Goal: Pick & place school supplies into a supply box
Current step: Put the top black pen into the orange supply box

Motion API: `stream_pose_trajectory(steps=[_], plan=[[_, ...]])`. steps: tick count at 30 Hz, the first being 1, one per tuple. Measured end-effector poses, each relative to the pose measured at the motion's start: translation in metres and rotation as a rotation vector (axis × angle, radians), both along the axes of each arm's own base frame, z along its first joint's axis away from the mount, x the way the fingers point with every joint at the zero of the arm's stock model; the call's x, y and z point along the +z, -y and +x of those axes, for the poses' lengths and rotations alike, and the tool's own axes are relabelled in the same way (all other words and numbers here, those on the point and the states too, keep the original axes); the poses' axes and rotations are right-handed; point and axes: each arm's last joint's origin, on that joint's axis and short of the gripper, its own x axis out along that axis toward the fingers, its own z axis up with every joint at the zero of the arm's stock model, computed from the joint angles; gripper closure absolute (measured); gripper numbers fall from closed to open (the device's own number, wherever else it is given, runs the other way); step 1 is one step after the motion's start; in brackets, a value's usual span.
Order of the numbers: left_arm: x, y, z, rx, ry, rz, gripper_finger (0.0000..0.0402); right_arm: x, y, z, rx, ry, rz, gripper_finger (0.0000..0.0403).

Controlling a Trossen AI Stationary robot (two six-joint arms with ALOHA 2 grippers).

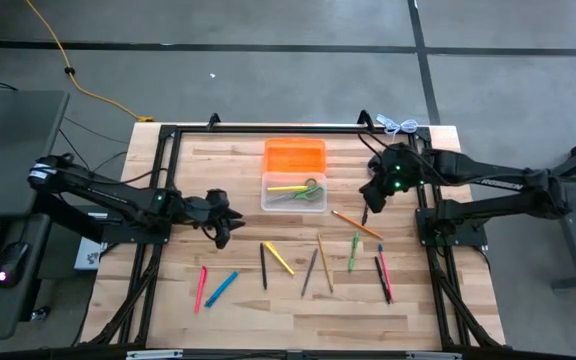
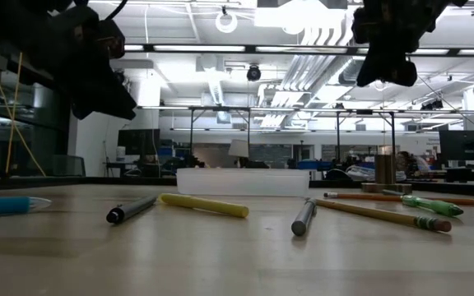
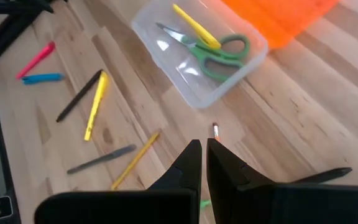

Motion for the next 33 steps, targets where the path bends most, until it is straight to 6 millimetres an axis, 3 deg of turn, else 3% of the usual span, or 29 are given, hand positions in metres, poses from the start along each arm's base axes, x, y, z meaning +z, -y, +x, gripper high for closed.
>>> stream_pose_trajectory(steps=[22, 33], plan=[[-0.005, -0.013, -0.07, -0.038, 0.378, 0.026, 0.0241, -0.009, -0.001, -0.008, -0.222, -0.121, 0.171, 0.0396], [-0.016, -0.015, -0.079, -0.038, 0.377, 0.022, 0.0241, -0.019, 0.0, 0.001, -0.263, -0.175, 0.248, 0.0323]])
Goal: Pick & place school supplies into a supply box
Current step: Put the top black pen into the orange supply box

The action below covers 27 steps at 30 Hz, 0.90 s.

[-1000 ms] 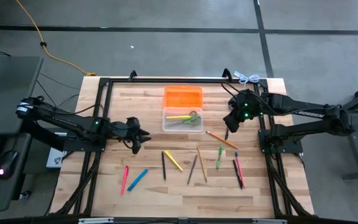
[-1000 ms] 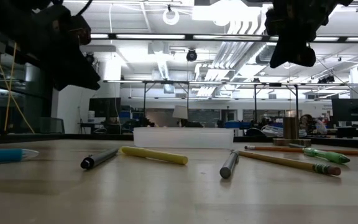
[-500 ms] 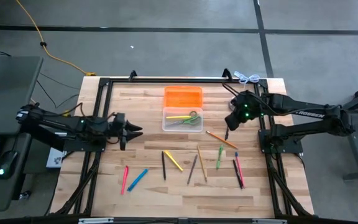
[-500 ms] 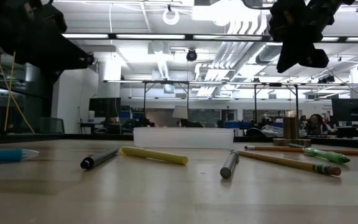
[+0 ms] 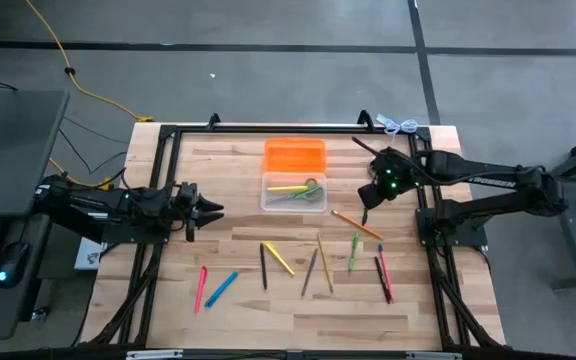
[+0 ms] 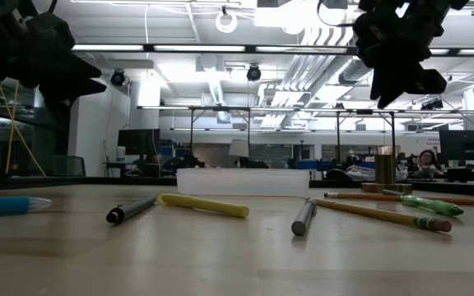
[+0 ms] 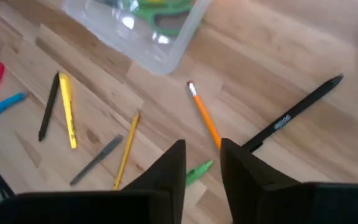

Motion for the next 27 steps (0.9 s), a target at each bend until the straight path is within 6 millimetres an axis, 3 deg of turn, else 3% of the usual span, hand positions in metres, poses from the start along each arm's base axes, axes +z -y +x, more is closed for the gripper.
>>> stream_pose_trajectory(steps=[11, 27], plan=[[-0.006, 0.0, -0.001, 0.006, -0.058, -0.012, 0.0241, -0.033, 0.006, 0.023, -0.044, -0.193, 0.093, 0.0304], [-0.008, 0.0, -0.002, 0.009, -0.085, -0.008, 0.0241, -0.069, 0.014, 0.035, -0.32, -0.454, 0.096, 0.0304]])
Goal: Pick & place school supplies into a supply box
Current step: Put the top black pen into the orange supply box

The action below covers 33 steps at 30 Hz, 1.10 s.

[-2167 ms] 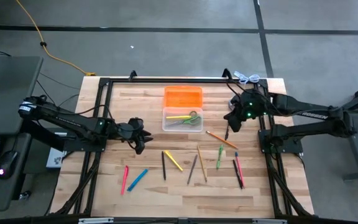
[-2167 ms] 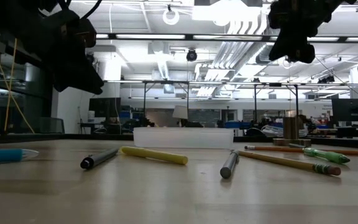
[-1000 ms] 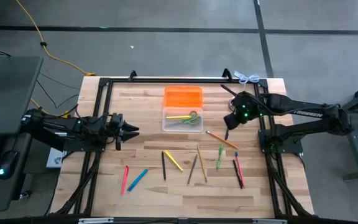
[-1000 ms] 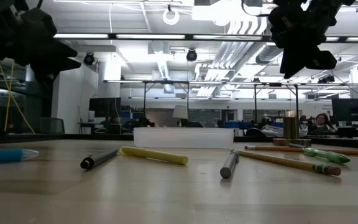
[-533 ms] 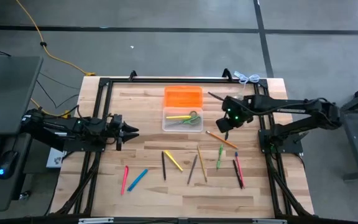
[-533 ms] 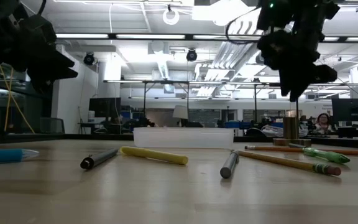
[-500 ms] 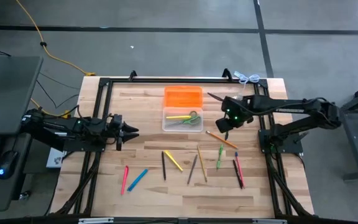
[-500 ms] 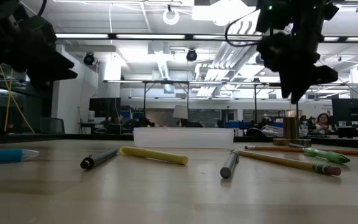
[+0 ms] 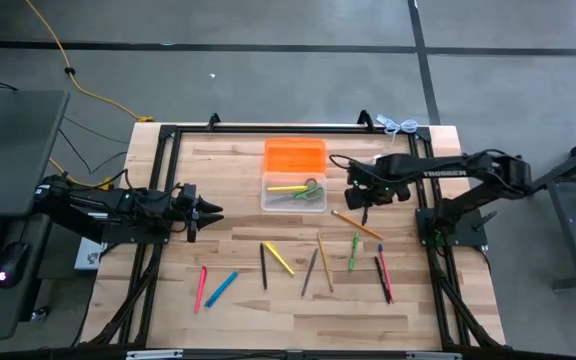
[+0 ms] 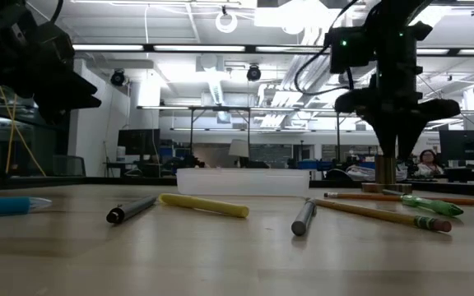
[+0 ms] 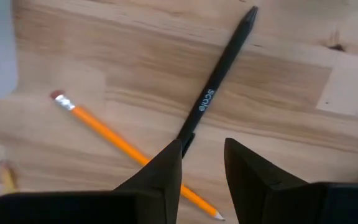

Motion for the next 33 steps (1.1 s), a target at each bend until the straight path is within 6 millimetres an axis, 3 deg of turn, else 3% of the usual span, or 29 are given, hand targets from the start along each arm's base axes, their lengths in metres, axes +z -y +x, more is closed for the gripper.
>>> stream_pose_trajectory(steps=[13, 28, 33], plan=[[-0.001, 0.0, 0.0, 0.001, -0.006, 0.0, 0.0241, -0.017, 0.004, 0.01, -0.033, -0.048, -0.005, 0.0304], [-0.001, 0.0, 0.0, 0.002, -0.006, -0.002, 0.0241, -0.017, 0.015, 0.007, -0.111, -0.051, -0.035, 0.0304], [-0.001, 0.0, 0.0, 0.002, -0.006, -0.001, 0.0241, -0.028, 0.014, 0.002, -0.109, -0.05, -0.014, 0.0304]])
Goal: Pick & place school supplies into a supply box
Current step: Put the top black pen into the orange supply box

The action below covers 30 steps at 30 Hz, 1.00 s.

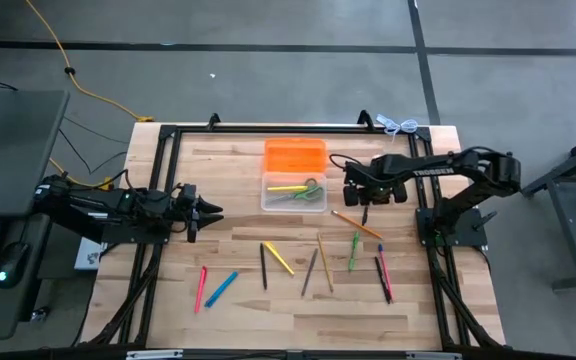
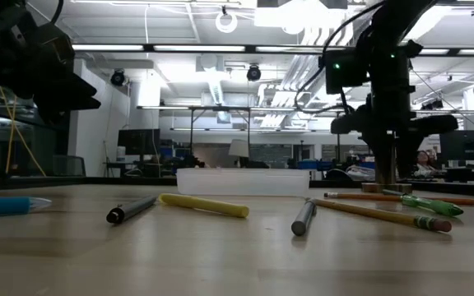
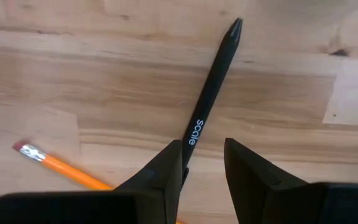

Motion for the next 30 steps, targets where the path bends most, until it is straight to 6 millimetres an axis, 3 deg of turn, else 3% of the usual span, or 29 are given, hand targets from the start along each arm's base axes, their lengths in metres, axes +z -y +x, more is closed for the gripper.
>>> stream_pose_trajectory(steps=[8, 21, 30], plan=[[0.0, 0.0, 0.0, 0.006, 0.002, -0.018, 0.0241, -0.017, -0.002, -0.006, -0.023, 0.014, -0.01, 0.0304], [0.0, 0.0, 0.0, 0.008, 0.002, -0.019, 0.0241, -0.022, 0.002, -0.004, -0.039, 0.043, -0.025, 0.0304], [0.0, 0.0, 0.0, 0.008, 0.002, -0.022, 0.0241, -0.043, 0.007, 0.002, 0.002, -0.03, 0.007, 0.0305]])
